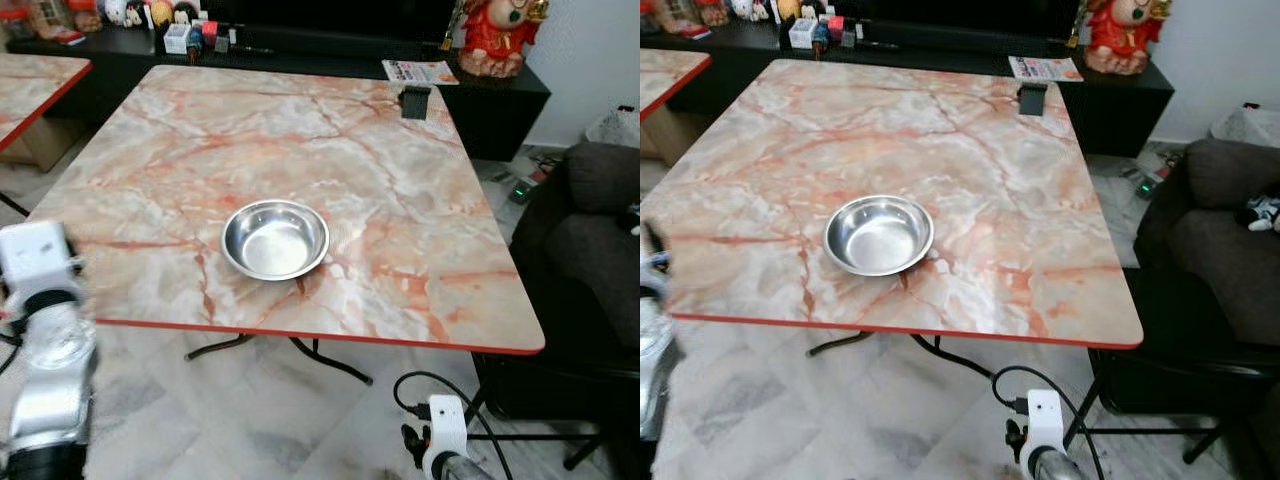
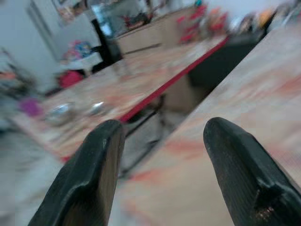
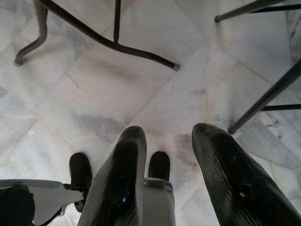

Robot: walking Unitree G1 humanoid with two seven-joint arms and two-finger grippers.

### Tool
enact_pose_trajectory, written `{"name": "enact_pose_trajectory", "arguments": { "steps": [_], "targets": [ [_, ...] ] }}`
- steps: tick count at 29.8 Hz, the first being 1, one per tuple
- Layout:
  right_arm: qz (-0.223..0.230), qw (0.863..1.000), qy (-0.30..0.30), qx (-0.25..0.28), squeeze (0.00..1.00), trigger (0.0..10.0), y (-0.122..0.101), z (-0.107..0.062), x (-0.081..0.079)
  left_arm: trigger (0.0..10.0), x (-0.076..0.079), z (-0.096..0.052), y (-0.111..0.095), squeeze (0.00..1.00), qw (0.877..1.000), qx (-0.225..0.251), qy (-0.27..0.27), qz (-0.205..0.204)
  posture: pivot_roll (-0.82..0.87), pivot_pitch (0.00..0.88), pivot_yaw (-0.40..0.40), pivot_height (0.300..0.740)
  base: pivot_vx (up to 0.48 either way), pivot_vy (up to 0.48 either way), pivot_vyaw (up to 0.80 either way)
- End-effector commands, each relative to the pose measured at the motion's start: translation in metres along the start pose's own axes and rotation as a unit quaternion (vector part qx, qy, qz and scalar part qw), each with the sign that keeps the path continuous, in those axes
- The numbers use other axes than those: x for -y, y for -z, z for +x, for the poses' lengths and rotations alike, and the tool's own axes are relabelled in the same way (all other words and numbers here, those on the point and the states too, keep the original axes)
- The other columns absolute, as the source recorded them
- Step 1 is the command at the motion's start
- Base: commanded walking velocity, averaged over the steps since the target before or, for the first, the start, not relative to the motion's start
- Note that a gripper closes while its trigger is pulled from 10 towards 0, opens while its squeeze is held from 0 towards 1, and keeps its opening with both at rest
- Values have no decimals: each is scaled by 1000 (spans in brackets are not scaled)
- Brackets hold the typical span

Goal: Setting the table

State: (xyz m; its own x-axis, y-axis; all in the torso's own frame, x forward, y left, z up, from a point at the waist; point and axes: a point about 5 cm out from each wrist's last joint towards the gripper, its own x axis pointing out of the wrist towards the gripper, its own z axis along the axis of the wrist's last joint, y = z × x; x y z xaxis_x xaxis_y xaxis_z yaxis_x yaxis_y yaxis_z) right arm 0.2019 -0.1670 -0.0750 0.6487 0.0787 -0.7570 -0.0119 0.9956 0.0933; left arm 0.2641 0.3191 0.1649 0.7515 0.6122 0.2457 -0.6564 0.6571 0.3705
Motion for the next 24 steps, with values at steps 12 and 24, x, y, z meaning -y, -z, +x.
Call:
{"name": "enact_pose_trajectory", "arguments": {
  "steps": [12, 24],
  "targets": [
    [31, 999, 17, -5, 0, 10000, 7, -2, 1, 10000, -30, -73, 162, 0, 949, -281, 42, 138, 91, 116, -34, 740, 0, 0, 0],
    [36, 999, 14, -7, 0, 10000, 4, -1, 5, 10000, 68, -155, 186, 0, 857, -423, 296, 3, 44, 120, -44, 740, 0, 0, 0]
  ]
}}
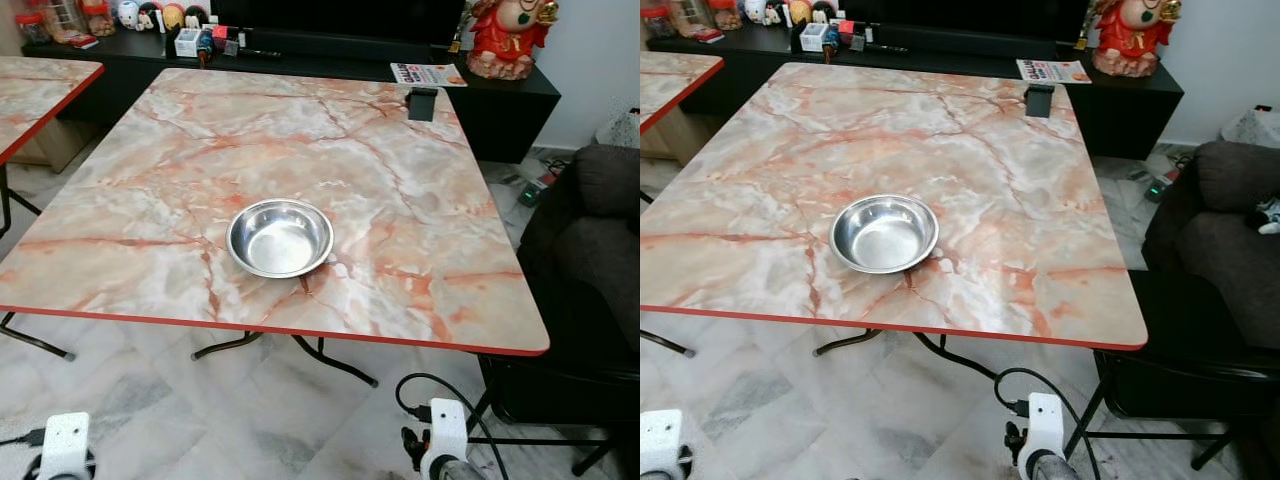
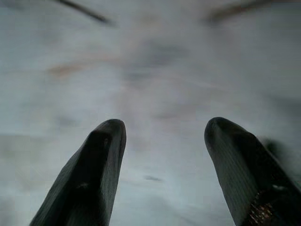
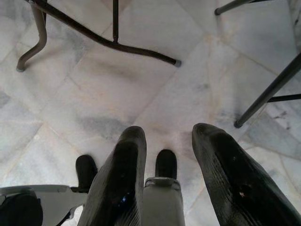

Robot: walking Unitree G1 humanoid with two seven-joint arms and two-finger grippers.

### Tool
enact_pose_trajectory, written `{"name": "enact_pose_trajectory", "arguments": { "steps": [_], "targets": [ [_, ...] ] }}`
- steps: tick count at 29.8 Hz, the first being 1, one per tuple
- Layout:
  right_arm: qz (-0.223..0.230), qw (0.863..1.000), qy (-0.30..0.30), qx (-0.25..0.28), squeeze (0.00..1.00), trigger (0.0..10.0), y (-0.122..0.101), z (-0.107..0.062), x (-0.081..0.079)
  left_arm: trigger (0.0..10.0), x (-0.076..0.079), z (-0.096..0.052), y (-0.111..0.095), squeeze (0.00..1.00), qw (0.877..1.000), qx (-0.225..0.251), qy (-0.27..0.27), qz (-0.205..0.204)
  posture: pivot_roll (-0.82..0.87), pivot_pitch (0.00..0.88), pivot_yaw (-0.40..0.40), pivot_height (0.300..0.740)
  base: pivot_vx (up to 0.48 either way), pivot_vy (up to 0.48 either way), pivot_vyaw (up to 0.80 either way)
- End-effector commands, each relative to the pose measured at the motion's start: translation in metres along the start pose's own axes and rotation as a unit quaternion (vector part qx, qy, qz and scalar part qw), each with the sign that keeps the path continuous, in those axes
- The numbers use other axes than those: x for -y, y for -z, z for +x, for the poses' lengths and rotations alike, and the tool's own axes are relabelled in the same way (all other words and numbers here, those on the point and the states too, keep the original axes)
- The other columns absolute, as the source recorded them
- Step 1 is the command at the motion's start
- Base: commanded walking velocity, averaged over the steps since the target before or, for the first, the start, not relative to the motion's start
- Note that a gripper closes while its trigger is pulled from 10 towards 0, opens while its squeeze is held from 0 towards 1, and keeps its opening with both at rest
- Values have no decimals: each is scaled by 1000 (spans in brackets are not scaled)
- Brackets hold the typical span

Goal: Setting the table

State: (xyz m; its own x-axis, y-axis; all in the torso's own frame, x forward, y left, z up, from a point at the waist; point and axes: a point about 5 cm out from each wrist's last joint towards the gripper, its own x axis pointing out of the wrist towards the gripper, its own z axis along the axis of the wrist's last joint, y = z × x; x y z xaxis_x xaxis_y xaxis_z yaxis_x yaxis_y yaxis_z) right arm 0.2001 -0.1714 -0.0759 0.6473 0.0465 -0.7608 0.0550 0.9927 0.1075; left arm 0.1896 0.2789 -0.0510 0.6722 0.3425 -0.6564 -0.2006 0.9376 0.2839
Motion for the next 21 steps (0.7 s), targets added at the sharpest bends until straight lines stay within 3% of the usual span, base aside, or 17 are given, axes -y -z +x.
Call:
{"name": "enact_pose_trajectory", "arguments": {
  "steps": [1, 2, 3, 5, 7, 9, 15, 21],
  "targets": [
    [7, 1000, -3, -7, 0, 10000, 2, 0, 1, 10000, 21, -3, 16, 0, 998, -40, 36, -26, 44, 120, -44, 740, 0, 0, 0],
    [7, 1000, -3, -7, 0, 10000, 2, 0, 1, 10000, 21, -3, 16, 0, 998, -40, 36, -26, 44, 120, -44, 740, 0, 0, 0],
    [12, 1000, 2, 1, 0, 10000, 0, -1, 4, 10000, 35, -3, 14, 0, 997, -46, 56, -22, 17, 114, -41, 740, 0, 0, 0],
    [15, 1000, 5, 3, 0, 10000, 0, -1, 5, 10000, 40, -3, 13, 0, 997, -45, 65, -16, 17, 114, -41, 740, 0, 0, 0],
    [22, 999, 25, 2, 0, 10000, 1, -3, 15, 10000, 65, -3, 0, 0, 993, -27, 113, 0, -12, 107, -28, 740, 0, 0, 0],
    [21, 999, 27, 1, 0, 10000, 2, -3, 16, 10000, 72, -3, -3, 0, 992, -23, 128, 1, -23, 102, -17, 740, 0, 0, 0],
    [45, 998, 41, -2, 0, 10000, 11, -6, 19, 10000, 80, 0, -20, 0, 990, 2, 141, 7, -50, 102, 8, 740, 0, 0, 0],
    [22, 997, 53, -42, 0, 10000, 27, -9, 20, 10000, 81, 0, -19, 0, 989, -7, 150, 7, -53, 94, 5, 740, 0, 0, 0]
  ]
}}
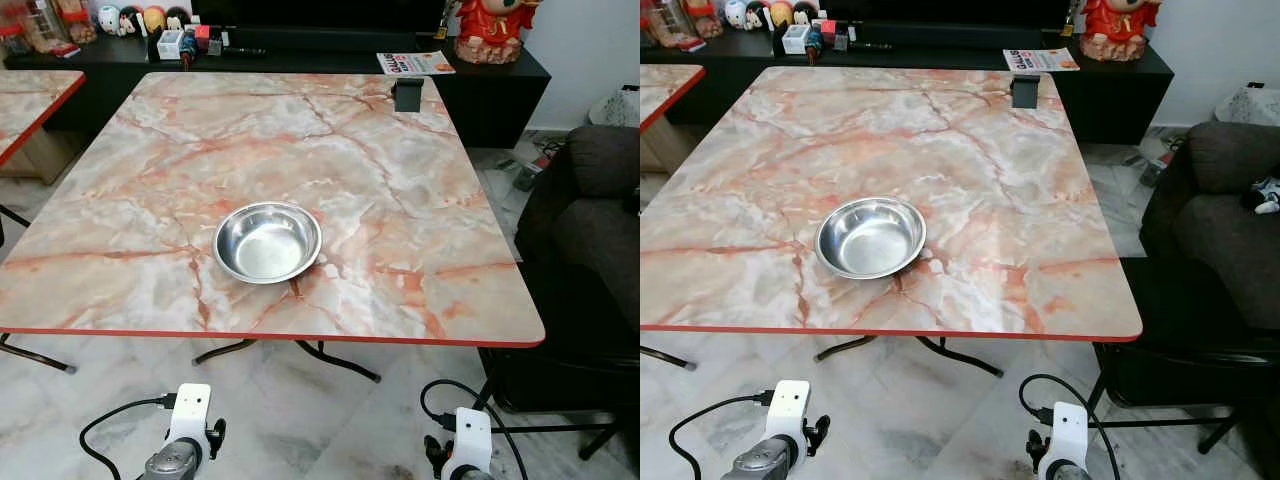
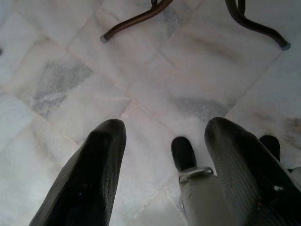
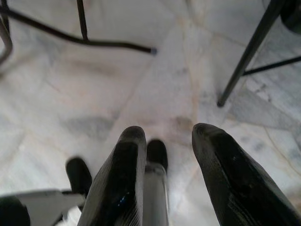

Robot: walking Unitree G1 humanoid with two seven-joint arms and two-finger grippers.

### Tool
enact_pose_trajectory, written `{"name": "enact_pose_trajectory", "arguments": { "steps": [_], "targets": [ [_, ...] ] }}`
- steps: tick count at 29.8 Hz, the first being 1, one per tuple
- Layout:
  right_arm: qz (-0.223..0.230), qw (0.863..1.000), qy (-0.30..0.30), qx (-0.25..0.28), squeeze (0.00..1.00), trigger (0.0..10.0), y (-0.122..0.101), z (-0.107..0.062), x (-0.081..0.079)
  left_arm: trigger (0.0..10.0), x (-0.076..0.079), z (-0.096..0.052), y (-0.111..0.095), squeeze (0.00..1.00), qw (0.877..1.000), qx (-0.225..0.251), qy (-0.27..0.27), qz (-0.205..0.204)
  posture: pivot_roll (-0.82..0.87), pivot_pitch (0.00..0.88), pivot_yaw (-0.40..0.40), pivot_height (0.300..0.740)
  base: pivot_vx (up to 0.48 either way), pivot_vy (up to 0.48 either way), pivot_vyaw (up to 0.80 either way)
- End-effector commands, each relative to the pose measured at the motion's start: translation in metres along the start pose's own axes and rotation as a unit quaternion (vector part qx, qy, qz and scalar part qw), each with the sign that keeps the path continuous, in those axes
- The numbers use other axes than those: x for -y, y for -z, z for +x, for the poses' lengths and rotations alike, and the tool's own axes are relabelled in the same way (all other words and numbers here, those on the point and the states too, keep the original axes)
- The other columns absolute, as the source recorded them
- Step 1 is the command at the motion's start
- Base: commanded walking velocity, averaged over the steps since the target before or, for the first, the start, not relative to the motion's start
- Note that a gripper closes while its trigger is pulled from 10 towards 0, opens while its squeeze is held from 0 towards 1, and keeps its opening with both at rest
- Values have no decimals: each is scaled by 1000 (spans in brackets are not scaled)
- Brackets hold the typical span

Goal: Setting the table

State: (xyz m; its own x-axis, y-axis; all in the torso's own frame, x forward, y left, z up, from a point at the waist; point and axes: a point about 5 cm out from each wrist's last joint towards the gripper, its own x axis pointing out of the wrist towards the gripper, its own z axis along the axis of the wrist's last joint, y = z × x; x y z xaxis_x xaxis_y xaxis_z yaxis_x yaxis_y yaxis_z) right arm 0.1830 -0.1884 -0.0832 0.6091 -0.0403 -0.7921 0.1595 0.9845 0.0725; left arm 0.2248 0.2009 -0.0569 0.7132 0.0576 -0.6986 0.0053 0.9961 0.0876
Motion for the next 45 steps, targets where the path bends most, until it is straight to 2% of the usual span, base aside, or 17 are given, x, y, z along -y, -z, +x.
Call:
{"name": "enact_pose_trajectory", "arguments": {
  "steps": [1, 9, 12, 17, 19, 21, 32, 33, 36, 45],
  "targets": [
    [-4, 1000, 8, -22, 0, 10000, 12, -2, 2, 10000, 1, -1, 7, 0, 1000, -16, 8, 2, -53, 94, 4, 740, 0, 0, 0],
    [1, 1000, 8, -14, 0, 10000, 8, -2, 5, 10000, 4, -2, 14, 0, 999, -34, 9, -17, -44, 76, -10, 740, 0, 0, 0],
    [-22, 1000, -1, -17, 0, 10000, 6, -1, 2, 10000, 4, -3, 17, 0, 999, -36, 6, -25, -41, 69, -12, 740, 0, 201, 0],
    [-13, 1000, -7, -9, 0, 10000, 3, 0, -5, 10000, 2, -4, 19, 0, 999, -40, 6, -25, -41, 64, -6, 740, 0, 421, 0],
    [-26, 1000, -15, -10, 0, 10000, 3, 1, -9, 10000, 1, -4, 19, 0, 999, -42, 4, -27, -40, 61, -3, 740, 0, 480, 0],
    [-11, 1000, -26, -9, 0, 10000, 4, 1, -14, 10000, 1, -4, 19, 0, 999, -42, 5, -24, -40, 63, 2, 740, 0, 480, -713],
    [-14, 1000, -17, -3, 0, 10000, 4, 0, -13, 10000, -2, -4, 18, 0, 999, -41, 5, -16, -25, 52, 18, 740, 0, 480, -131],
    [-16, 1000, -17, -5, 0, 10000, 6, 0, -13, 10000, -3, -3, 17, 0, 999, -39, 0, -31, -22, 53, 17, 740, 0, 480, 0],
    [-13, 1000, -17, -6, 0, 10000, 6, 0, -13, 10000, -4, -3, 16, 0, 999, -37, -2, -38, -18, 49, 16, 740, 0, 480, 0],
    [-7, 1000, -23, 6, 0, 10000, 0, 1, -17, 10000, -4, -3, 16, 0, 999, -38, -3, -34, -17, 43, 20, 740, 0, 480, -199]
  ]
}}
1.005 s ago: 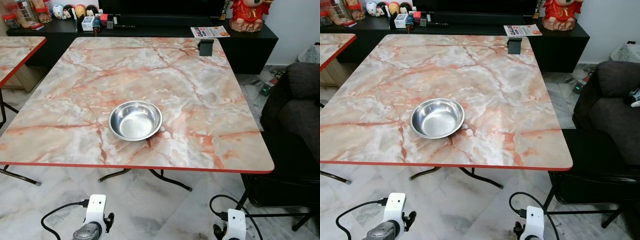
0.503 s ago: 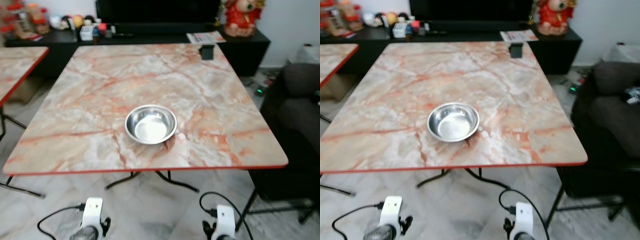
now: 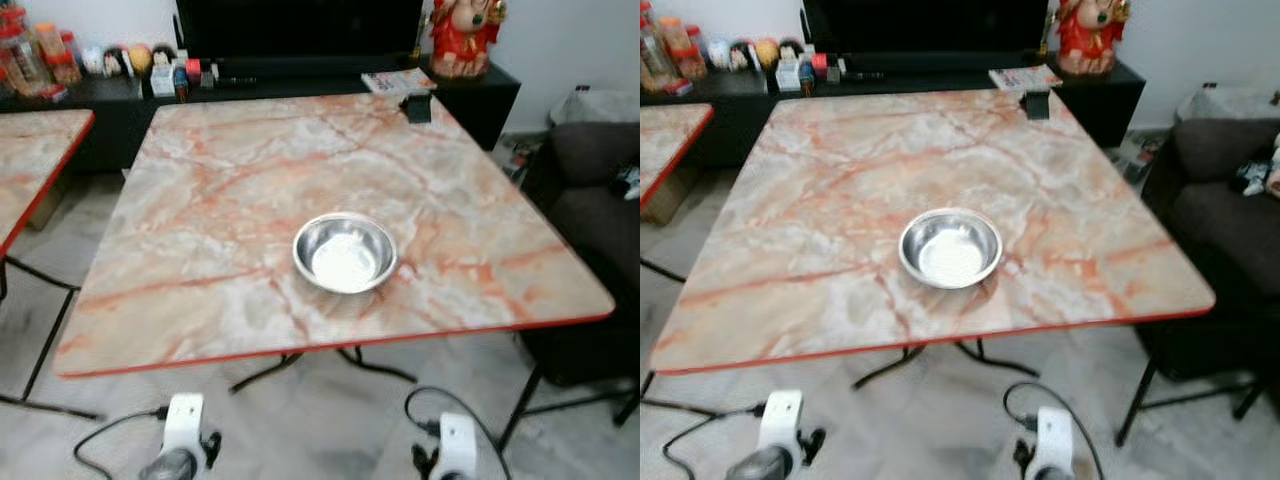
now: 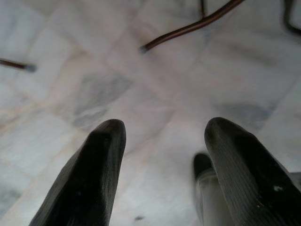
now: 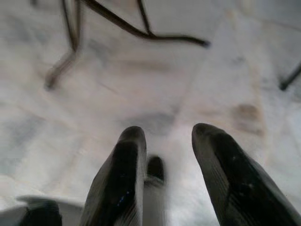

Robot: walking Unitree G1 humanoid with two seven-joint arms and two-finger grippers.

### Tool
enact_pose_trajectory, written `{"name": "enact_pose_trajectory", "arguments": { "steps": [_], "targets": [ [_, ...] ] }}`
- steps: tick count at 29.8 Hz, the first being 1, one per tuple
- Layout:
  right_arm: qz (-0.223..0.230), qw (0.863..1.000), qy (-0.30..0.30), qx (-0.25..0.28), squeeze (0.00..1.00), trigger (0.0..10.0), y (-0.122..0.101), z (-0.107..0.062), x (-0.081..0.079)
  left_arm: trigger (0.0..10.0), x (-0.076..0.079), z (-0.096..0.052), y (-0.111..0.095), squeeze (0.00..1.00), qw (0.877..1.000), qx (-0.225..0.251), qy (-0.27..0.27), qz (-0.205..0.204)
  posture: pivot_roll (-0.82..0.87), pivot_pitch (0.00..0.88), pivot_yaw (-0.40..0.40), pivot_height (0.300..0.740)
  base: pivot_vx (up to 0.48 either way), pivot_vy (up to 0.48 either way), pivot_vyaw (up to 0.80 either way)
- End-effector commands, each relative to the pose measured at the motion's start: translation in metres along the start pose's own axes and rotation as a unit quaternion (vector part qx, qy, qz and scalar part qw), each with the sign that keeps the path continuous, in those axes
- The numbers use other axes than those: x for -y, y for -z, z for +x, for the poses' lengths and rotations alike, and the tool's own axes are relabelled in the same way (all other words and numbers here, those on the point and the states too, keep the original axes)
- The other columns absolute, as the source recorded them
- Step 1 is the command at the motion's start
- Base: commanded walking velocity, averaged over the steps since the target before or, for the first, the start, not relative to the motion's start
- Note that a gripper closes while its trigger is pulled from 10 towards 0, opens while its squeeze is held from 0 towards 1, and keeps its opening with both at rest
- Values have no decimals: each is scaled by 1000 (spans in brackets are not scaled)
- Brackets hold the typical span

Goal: Setting the table

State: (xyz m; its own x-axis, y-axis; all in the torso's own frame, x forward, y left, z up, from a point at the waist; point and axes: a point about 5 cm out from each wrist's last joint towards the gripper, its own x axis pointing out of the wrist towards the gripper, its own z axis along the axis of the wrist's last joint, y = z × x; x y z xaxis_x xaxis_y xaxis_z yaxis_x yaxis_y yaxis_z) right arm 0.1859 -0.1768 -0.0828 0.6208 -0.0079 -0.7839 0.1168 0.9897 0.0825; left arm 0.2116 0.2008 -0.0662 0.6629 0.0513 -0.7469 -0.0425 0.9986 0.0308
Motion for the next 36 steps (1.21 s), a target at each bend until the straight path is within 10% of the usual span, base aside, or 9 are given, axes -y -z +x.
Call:
{"name": "enact_pose_trajectory", "arguments": {
  "steps": [1, 36],
  "targets": [
    [7, 1000, -6, 1, 0, 10000, 0, 1, -5, 10000, -5, 0, 0, 0, 1000, -3, -7, 2, -17, 43, 20, 740, 0, 480, 0],
    [18, 1000, -5, 16, 0, 10000, -4, 1, -4, 10000, -16, 0, -9, 0, 999, 12, -27, -19, 10, 87, 20, 740, 0, 480, 0]
  ]
}}
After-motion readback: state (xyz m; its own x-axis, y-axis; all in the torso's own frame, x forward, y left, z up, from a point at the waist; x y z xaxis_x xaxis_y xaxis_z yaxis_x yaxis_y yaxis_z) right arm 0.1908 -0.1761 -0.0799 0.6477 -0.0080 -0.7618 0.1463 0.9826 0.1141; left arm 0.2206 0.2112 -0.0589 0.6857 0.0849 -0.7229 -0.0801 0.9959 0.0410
